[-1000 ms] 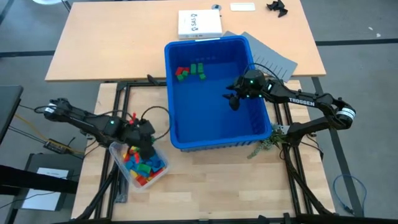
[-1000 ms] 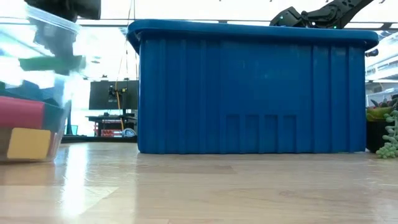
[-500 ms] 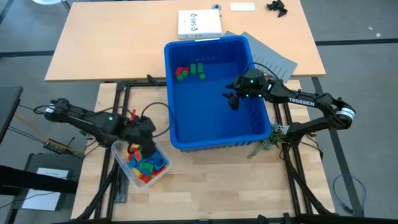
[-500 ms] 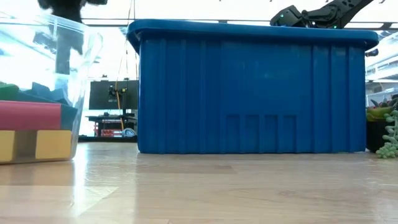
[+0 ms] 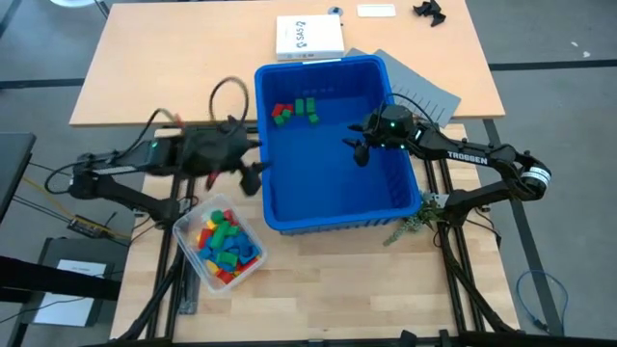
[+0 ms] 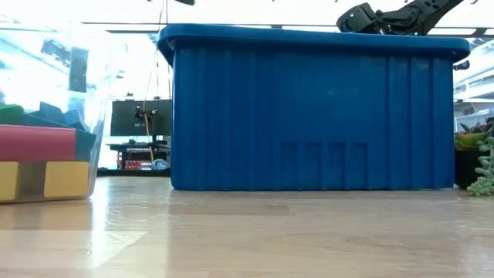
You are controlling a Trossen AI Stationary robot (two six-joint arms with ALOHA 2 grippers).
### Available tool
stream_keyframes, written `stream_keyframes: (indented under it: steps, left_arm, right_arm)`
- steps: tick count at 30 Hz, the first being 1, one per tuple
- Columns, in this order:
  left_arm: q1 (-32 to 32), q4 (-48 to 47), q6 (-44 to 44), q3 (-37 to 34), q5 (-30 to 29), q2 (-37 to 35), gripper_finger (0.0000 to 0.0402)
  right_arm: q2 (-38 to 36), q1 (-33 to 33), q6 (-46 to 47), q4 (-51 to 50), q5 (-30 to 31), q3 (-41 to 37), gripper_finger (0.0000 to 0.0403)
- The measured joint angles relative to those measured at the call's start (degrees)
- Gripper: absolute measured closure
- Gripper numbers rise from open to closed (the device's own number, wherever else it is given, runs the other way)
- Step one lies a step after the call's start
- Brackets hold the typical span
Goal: Sort Items/Unsort Items
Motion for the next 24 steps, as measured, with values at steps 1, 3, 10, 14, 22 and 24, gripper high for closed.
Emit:
stream_keyframes:
  steps: [1,3,10,14,22,24]
  left_arm:
    - [2.63,1.05,1.36,0.67,1.86,1.33,0.0117]
    - [7.48,1.76,3.55,2.63,4.54,4.84,0.0117]
    - [22.1,1.84,8.97,16.29,12.34,22.92,0.0117]
    - [26.5,1.97,12.46,26.36,12.81,34.96,0.0117]
    - [31.48,3.67,12.39,39.83,13.1,54.41,0.0117]
    - [32.43,5.29,10.06,40.24,13.04,57.52,0.0117]
  right_arm:
    - [0.0,0.0,-0.09,0.41,0.07,0.0,0.0162]
    - [0.0,0.0,-0.15,0.73,0.18,0.0,0.0152]
    - [0.0,0.0,-2.65,0.69,0.17,0.0,0.0128]
    - [0.0,-0.11,-3.07,0.68,2.03,0.0,0.0132]
    - [0.0,-1.72,-0.86,0.66,5.58,0.0,0.0146]
    - [0.0,-1.93,0.42,0.62,5.99,0.0,0.0149]
